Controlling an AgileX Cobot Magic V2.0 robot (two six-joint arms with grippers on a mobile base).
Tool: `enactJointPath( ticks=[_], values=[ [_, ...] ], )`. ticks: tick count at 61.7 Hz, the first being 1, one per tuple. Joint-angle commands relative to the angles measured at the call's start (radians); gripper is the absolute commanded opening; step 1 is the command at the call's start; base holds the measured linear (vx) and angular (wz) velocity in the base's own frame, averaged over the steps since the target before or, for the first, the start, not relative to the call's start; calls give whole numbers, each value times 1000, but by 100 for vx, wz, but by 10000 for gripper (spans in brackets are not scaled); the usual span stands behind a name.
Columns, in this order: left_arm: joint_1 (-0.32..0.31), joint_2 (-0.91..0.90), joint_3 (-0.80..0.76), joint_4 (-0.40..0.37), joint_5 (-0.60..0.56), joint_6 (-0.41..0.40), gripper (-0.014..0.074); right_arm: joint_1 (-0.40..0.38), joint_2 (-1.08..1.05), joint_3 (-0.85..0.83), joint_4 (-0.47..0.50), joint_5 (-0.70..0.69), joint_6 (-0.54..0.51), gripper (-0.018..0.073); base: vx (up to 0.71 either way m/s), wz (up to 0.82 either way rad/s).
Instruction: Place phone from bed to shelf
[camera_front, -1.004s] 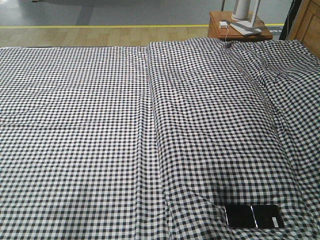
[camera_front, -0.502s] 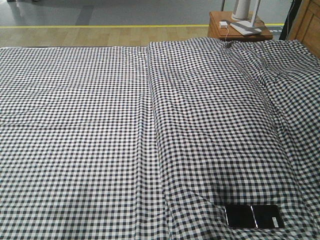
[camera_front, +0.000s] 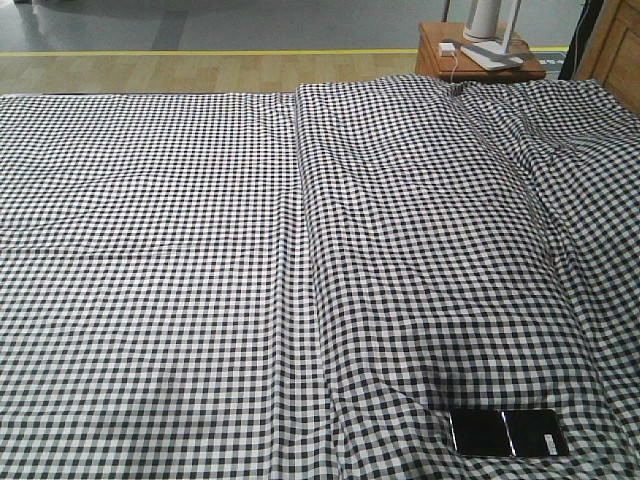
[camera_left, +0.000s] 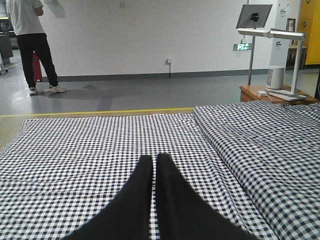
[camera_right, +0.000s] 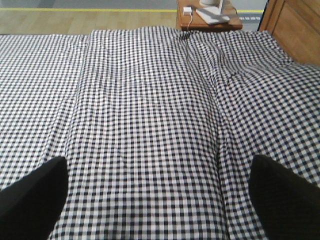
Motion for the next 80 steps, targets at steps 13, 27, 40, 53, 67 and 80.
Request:
enactJointPath(
  ticks=[13, 27, 40, 53, 67, 80],
  values=[
    [2, -6, -25, -10, -76, -9, 1, -3, 94, -173, -44, 261, 78, 686, 0, 0],
    [2, -6, -25, -10, -76, -9, 1, -3, 260, -334, -165, 479, 114, 679, 0, 0],
    [2, -6, -25, -10, -76, -9, 1, -149, 349, -383, -69, 479, 57, 670, 0, 0],
    [2, -6, -25, -10, -76, -9, 1, -303, 474, -382, 131, 441, -137, 660, 0, 0],
    [2, -6, -25, -10, -76, -9, 1, -379, 666, -382, 246, 406, -258, 652, 0, 0],
    [2, -6, -25, -10, -76, -9, 1, -471, 857, -382, 359, 404, -422, 647, 0, 0]
  ],
)
